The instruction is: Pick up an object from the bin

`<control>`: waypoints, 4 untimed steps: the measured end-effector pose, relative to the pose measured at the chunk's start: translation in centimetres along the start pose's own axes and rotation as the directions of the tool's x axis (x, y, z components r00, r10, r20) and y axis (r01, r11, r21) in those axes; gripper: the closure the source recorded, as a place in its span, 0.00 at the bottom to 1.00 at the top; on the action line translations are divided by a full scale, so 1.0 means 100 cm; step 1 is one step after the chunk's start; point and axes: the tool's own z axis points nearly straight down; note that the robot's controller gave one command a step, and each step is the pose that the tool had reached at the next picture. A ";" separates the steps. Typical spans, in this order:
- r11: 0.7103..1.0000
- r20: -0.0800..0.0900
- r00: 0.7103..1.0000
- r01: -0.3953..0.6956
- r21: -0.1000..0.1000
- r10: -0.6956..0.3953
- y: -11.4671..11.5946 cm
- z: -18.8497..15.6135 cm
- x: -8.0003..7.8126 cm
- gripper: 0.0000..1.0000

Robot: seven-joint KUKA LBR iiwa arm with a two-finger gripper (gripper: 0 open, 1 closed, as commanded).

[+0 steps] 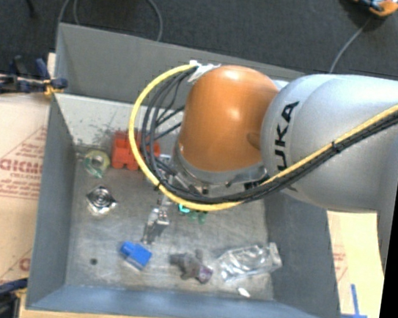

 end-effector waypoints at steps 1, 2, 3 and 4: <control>0.998 -0.003 0.998 0.056 0.002 -0.056 -0.048 0.141 0.033 0.00; 0.999 0.006 0.999 0.054 -0.001 -0.054 -0.046 0.136 0.031 1.00; 0.999 0.005 0.999 0.053 -0.001 -0.053 -0.046 0.136 0.031 0.00; 0.999 0.009 0.999 -0.050 -0.003 0.050 0.002 0.145 0.033 0.00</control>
Offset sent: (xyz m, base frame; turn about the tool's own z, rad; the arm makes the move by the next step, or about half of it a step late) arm -0.0315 -0.0466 -0.1364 -0.0580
